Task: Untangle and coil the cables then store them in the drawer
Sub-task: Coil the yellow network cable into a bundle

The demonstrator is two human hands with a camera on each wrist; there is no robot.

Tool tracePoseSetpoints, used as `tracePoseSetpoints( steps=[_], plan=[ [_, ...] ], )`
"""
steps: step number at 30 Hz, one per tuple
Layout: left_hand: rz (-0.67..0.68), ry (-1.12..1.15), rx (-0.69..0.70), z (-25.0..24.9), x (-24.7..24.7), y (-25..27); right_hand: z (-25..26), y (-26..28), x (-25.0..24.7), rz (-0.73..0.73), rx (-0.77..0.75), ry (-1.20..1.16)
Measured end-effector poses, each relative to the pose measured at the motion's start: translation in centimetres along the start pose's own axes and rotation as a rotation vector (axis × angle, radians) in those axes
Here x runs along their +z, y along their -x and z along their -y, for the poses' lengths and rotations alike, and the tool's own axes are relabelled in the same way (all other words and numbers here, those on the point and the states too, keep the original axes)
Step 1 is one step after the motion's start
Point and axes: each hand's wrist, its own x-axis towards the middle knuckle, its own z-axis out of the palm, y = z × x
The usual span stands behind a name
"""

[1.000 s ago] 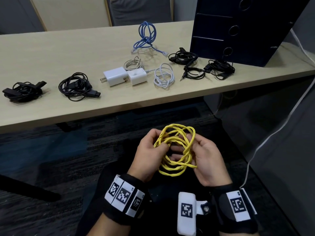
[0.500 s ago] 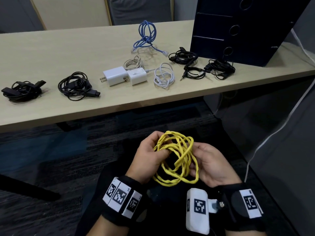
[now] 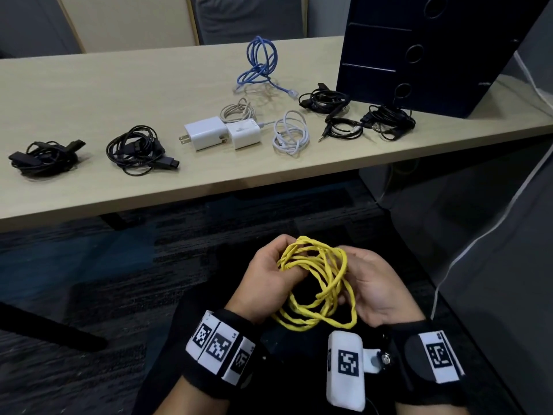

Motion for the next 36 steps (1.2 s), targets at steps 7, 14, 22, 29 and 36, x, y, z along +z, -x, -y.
tracePoseSetpoints(
  steps=[7, 14, 22, 29, 36],
  plan=[
    [0.020, 0.055, -0.065, 0.2, -0.4, -0.2, -0.7, -0.1, -0.2, -0.013, -0.189, 0.208],
    [-0.126, 0.111, -0.100, 0.4, -0.8, -0.7, -0.5, -1.7, -2.9, -0.627, -0.575, 0.295],
    [-0.378, 0.006, -0.162, 1.2, -0.5, -1.5, 1.4, 1.2, -3.2, -0.045, -0.548, 0.340],
    [-0.214, -0.052, -0.180, 0.7, 0.7, -1.1, 0.8, 0.4, 0.9, -0.237, -0.427, 1.174],
    [-0.191, 0.030, -0.184, 0.5, -0.7, -1.0, 1.2, -0.4, -1.3, -0.277, -0.396, 0.358]
  ],
)
